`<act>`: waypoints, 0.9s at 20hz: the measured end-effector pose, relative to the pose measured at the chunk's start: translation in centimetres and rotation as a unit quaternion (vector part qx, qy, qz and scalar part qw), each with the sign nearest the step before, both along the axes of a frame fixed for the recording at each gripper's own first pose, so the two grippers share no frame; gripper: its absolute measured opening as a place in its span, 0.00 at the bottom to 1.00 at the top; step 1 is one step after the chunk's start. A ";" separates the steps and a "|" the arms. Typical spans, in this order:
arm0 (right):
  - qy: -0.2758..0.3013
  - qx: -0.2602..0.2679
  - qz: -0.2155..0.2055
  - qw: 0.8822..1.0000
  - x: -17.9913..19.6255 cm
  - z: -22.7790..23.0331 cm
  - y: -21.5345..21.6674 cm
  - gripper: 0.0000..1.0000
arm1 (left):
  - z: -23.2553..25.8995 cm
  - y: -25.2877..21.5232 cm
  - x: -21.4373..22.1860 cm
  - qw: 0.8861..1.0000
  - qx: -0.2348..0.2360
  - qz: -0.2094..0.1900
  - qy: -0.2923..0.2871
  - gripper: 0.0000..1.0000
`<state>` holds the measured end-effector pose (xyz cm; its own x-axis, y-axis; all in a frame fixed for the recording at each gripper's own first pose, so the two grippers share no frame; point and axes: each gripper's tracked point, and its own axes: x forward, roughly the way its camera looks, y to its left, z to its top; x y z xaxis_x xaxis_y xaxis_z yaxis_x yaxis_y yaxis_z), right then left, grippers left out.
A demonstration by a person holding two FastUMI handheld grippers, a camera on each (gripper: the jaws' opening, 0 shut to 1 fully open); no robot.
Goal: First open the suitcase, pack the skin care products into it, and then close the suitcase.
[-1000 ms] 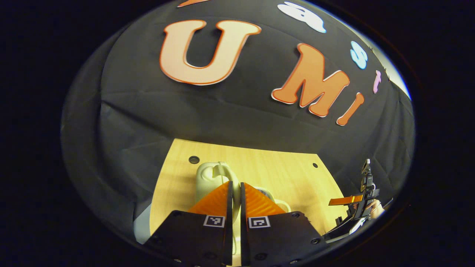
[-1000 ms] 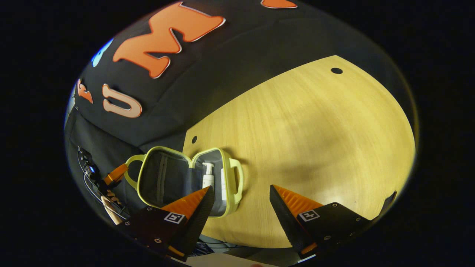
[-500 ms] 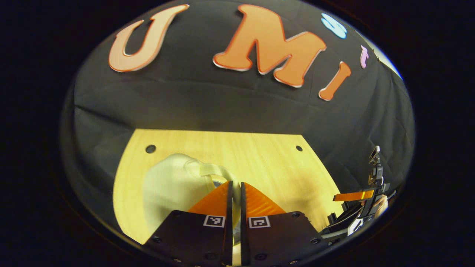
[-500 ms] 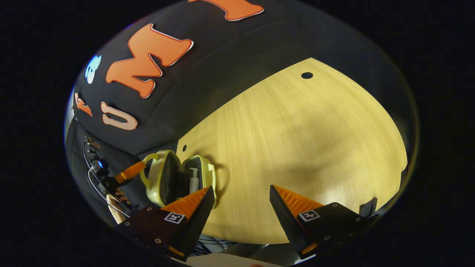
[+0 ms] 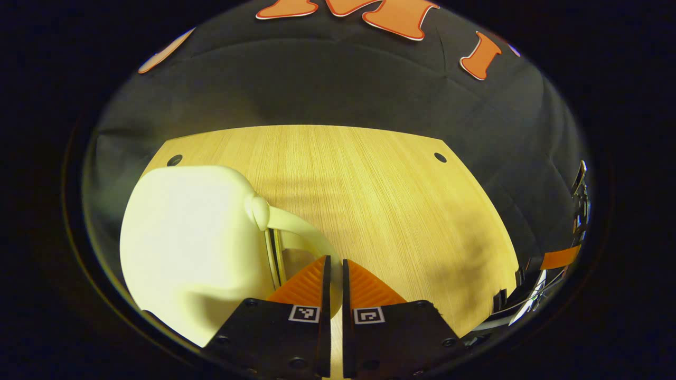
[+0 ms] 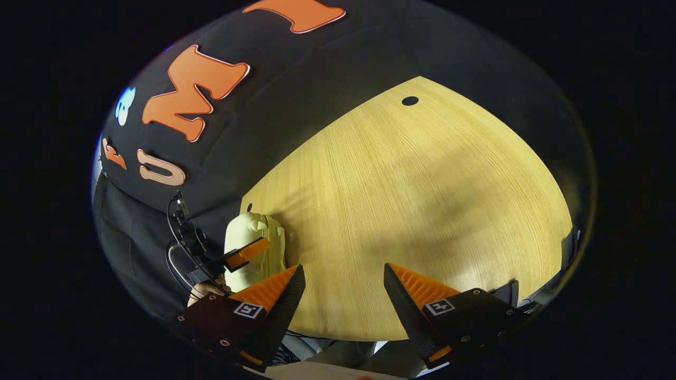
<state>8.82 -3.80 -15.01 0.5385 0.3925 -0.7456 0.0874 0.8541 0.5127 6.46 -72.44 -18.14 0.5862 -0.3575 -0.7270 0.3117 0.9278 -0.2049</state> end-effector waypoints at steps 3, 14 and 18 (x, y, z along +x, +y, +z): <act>-0.001 -0.010 0.012 1.000 -0.5 -0.5 -0.8 0.96 | -0.9 -0.4 -0.1 1.000 0.012 0.010 -0.006 0.09; -0.013 -0.053 0.032 0.998 0.9 -1.8 0.8 0.95 | -2.3 -0.2 -1.3 0.994 0.103 0.015 -0.014 0.19; -0.041 -0.094 0.022 0.994 2.6 -0.8 0.7 0.96 | -0.5 -1.3 -3.1 0.999 0.016 0.036 0.008 0.71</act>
<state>11.38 -3.06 -15.84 0.5860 0.2746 -0.7624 0.0118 0.9379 0.3468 3.34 -73.75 -18.60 0.5979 -0.2911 -0.7469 0.2419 0.9538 -0.1782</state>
